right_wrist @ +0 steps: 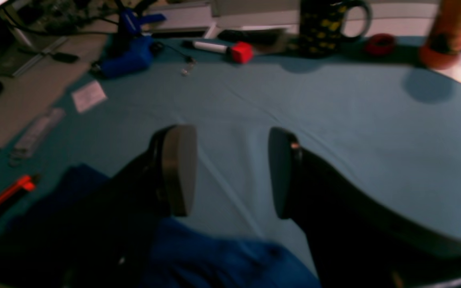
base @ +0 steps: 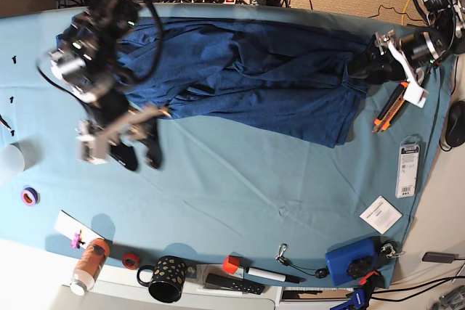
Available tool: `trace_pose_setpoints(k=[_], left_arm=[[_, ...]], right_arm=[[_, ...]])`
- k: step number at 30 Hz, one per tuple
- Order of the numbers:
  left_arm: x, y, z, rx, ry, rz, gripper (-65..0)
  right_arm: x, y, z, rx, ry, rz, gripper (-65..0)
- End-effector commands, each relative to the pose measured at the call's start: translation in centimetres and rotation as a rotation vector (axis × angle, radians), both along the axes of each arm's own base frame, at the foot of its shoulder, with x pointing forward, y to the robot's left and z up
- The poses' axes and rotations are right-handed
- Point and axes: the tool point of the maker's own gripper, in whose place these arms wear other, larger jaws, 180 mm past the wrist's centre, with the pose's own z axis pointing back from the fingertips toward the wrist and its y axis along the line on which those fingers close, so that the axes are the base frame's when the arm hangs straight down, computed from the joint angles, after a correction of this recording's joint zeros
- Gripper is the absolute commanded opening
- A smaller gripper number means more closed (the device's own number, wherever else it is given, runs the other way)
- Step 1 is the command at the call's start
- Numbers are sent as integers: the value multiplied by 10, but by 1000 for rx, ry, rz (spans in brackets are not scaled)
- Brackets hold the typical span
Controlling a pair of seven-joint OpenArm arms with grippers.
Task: Layout the t-shirt on the table in an organized manner, then fold the t-shirt properly
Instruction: 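Release the fabric and move the right gripper back to the collar corner, then slide the left gripper along the shirt end and grasp the fabric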
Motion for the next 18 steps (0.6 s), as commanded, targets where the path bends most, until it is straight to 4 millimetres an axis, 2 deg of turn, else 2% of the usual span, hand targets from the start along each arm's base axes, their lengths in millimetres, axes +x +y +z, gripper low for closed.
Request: trace_pose_setpoints(k=[1,6,9,14,18], left_arm=[[8,5,11,10,-42,2,-235],[10,13,0,37,-1,42,-233],[8,16,-8,21,26,57,-233],[7,23,-26,-27,95,109,-233],[6,23,-34,-70,125,131,-234]], right_arm=[[-1,-12,15,-3,-56,-19,-356],[-26,-78,12,-25,-36,-173,-356],[-44,-108,16,-35,-41,-239,-356],[-64,-139,26,-30,-62,-309,-356],[-72,-148,30,-19,-70,-330,-356]])
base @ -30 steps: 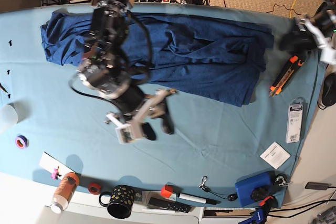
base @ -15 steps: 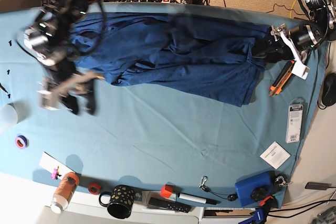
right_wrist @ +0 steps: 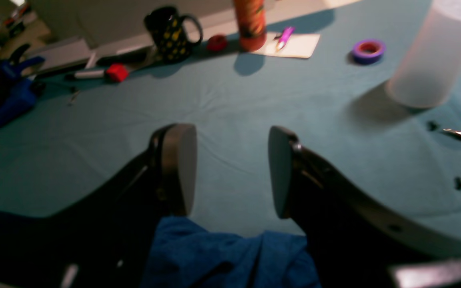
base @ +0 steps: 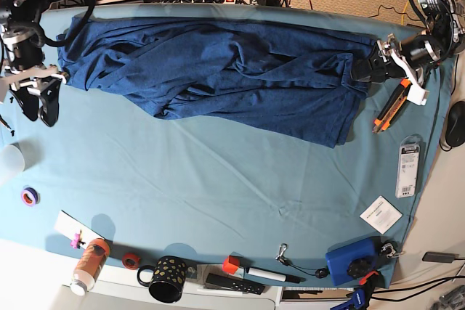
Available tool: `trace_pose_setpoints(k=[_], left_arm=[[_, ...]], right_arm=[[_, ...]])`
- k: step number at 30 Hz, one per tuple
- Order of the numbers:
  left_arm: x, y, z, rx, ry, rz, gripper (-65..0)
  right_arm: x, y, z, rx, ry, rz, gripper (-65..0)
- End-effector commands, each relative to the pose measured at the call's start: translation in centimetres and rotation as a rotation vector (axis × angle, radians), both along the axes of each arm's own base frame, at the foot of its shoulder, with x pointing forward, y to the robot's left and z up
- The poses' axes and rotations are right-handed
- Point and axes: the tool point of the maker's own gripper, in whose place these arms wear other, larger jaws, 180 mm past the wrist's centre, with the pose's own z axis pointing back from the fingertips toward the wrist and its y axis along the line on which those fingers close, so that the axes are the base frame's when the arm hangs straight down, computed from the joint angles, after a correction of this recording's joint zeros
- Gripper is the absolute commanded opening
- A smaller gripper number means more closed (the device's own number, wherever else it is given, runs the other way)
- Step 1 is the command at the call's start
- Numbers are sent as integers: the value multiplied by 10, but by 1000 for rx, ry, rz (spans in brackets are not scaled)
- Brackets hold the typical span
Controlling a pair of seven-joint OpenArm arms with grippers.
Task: Layout the t-shirt on the table in an organized manner, then fold the t-shirt properly
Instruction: 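Slide the left gripper along the shirt end and grasp the fabric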
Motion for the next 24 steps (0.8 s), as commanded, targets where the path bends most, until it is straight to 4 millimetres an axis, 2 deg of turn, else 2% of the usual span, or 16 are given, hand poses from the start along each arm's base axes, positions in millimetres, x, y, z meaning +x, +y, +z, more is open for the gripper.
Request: trace_pose_setpoints(k=[1,7,13,17,20,24], left_arm=[[1,4,3,1,-6,0,-233],[-3,-11,-1,-38,15,-37,-234],[-16,-57,-16,-62,71,-180,-234],[-15,-79,-20,-82,66,-192,-234],[-10,-84,-18,-92,55,-190,-234],[-5,-79,-16,-86,43,-179,-234]], right_arm=[[3,2,14,-22,-44,18,-356],[-2,4,8,-32,-22,34,-356],[-3,4,5,-31,-10,34,-356],[-3,4,5,-31,-9,34,-356],[-3,4,5,-31,-8,34,-356],[-3,5,5,-31,-7,34,-356]])
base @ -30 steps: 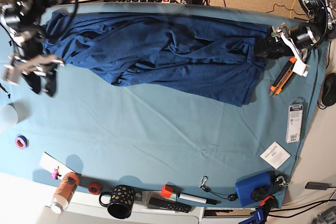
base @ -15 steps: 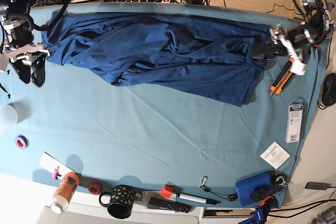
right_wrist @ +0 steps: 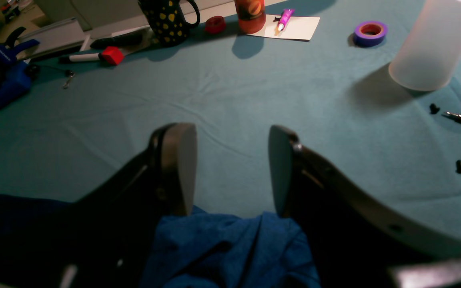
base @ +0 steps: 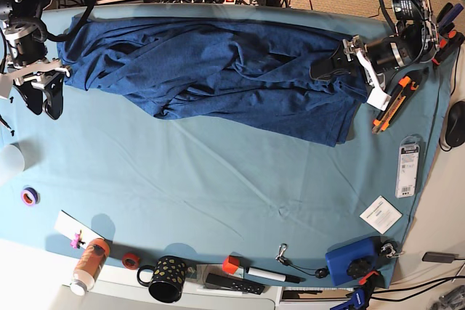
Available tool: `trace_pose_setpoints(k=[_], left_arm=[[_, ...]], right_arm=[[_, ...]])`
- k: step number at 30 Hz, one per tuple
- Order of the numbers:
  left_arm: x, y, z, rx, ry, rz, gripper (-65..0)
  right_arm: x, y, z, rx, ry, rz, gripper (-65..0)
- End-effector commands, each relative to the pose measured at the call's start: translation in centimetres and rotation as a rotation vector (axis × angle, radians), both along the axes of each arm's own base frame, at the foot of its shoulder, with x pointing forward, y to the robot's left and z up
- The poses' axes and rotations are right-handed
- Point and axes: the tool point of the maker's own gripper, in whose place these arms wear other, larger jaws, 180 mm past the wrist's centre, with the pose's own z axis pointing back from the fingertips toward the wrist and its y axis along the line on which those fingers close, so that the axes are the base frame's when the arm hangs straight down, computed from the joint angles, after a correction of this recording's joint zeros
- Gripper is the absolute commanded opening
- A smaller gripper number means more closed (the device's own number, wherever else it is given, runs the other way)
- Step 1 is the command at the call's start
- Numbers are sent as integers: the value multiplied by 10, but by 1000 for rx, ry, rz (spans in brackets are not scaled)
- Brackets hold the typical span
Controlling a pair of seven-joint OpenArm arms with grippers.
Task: Layout the t-shirt on the table in an organized manner, then fold the t-shirt properly
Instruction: 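Slide the left gripper along the shirt end and grasp the fabric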
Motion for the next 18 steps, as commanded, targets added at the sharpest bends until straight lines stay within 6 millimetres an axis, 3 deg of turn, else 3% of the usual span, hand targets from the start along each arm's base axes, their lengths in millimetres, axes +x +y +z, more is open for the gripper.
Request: trace_pose_setpoints(k=[1,8,18], left_arm=[[-6,4,-9,45,44,-19,-234],[6,21,-8,67,21,74,-234],[16,4,-6,16,10,113,-234]], right_arm=[[3,1,14,-26,-46,15,-356],[3,1,14,-24,-46,14,-356],[3,1,14,-23,-46,14,-356]])
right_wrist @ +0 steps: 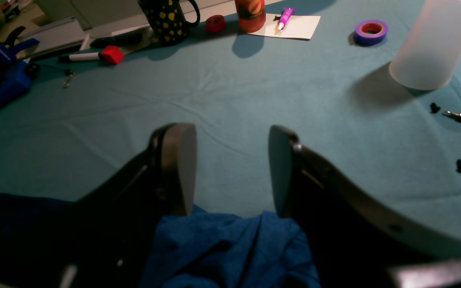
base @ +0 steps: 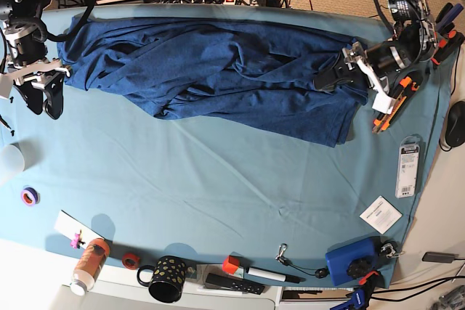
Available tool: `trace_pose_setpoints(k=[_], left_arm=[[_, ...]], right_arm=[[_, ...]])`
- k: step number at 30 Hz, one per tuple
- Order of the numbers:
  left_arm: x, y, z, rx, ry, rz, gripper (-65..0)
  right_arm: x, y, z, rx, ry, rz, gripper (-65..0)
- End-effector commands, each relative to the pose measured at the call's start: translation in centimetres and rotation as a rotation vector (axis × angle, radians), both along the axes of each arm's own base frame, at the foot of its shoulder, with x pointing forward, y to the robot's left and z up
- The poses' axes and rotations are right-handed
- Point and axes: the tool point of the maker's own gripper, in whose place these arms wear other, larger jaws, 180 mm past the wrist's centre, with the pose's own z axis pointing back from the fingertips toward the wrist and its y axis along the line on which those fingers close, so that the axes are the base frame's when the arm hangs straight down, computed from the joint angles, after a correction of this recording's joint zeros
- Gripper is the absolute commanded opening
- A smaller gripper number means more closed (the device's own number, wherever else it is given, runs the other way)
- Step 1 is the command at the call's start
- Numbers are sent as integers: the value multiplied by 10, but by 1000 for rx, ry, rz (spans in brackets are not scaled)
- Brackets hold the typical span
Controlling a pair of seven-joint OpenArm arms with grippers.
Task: Layout the t-shirt on the table in an organized manner, then fold the t-shirt properly
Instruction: 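Slide the left gripper along the shirt end and grasp the fabric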
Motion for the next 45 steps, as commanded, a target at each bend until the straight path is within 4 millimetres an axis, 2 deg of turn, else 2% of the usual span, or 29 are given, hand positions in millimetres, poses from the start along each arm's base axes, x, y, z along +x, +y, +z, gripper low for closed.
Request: trace_pose_setpoints(k=[1,3,5,7,10,11,17,23,30,38,45], left_arm=[[-2,-3,-6,14,32,-8,-234],[1,-3,-6,18,32,-2,-247],[2,-3,-6,25,30,-4,-291],[2,-2,-7,35,31,-6,-394],[1,-2,-7,44,24,-16,-611],[1,-3,-6,47,10,-27,-650],[2,-6,1,27,-35,-43,-650],[4,-15,21,-69,-100,-64,-650],[5,-19,33,-135,-122,-66,-650],[7,-40,58,-233,-173,-126,-650],[1,-54,66,-209,-193,-201,-650]], right_arm=[[3,1,14,-24,-49,13,-356],[3,1,14,-24,-49,13,-356],[3,1,14,-23,-48,13,-356],[3,1,14,-24,-48,13,-356],[3,1,14,-24,-49,13,-356],[3,1,14,-23,-49,13,-356],[3,0,14,-27,-45,11,-356],[1,-7,10,-54,-13,-15,-356],[-1,-31,17,-145,24,-72,-356],[-5,-48,16,-192,57,-149,-356],[-5,-51,18,-194,48,-170,-356]])
